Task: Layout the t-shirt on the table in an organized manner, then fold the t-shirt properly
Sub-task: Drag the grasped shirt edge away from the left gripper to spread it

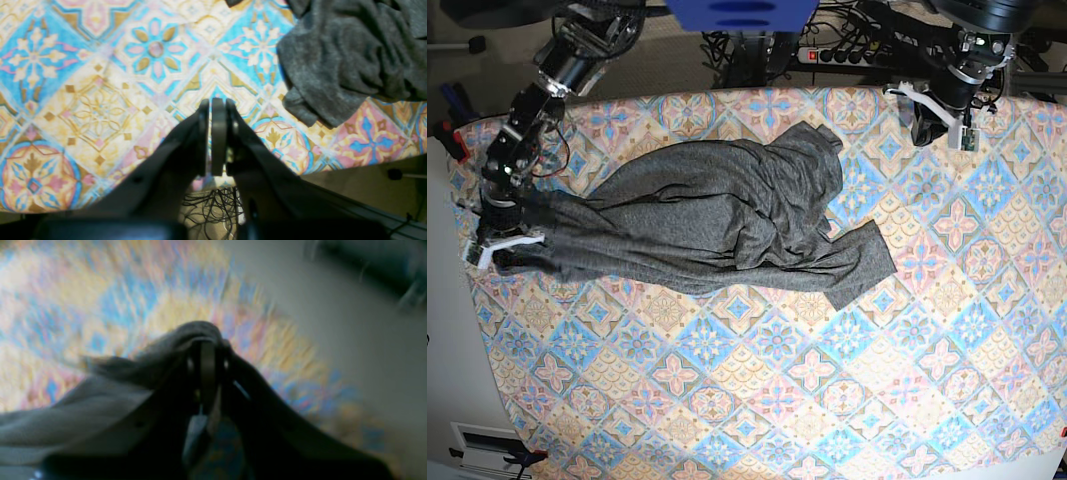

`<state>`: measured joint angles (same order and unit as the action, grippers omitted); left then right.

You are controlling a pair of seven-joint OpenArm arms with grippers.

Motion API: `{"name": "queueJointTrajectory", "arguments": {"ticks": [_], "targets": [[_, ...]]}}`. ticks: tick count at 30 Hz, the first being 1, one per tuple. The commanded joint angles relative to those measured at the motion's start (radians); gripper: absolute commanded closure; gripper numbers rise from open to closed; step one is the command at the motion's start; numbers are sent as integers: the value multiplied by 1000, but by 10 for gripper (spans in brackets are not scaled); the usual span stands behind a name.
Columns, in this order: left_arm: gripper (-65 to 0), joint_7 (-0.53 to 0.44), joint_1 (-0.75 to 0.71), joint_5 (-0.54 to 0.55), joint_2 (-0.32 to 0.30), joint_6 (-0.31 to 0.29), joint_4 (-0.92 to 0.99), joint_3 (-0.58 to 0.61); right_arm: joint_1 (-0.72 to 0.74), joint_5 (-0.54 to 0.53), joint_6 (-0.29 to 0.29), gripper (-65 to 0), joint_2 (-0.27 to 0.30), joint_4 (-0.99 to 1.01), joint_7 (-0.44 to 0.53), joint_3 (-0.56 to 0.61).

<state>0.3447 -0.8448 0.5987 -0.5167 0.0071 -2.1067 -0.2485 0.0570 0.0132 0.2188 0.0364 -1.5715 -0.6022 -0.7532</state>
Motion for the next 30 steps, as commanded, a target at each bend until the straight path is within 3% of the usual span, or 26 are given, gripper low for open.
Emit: {"name": "queueJointTrajectory", "arguments": {"ticks": [1,8,12,17,21,26,30], "targets": [[0,-22,-8,0,-12,0,-16,-4,53,-11,3,0,26,12,34,-2],[0,-22,-32,0,-12,0,-16,10,241,-11,3,0,171,319,37,-16],[0,-22,-34,0,-10,0,-16,25,303,-11,3,0,214,412,44,-16],[0,-22,-31,-6,-10,0,-16,71,364,-11,3,0,274,567,149,-13],[0,-25,-26,-73,-10,0,-16,117,458,-11,0,0,342,797,218,-15],[0,-26,-28,-144,-9,0,-16,157,593,-11,0,0,429,1043,379,-13],[0,-26,-31,-184,53,0,-16,162,625,-9,-2,0,483,1160,473,-12]]}}
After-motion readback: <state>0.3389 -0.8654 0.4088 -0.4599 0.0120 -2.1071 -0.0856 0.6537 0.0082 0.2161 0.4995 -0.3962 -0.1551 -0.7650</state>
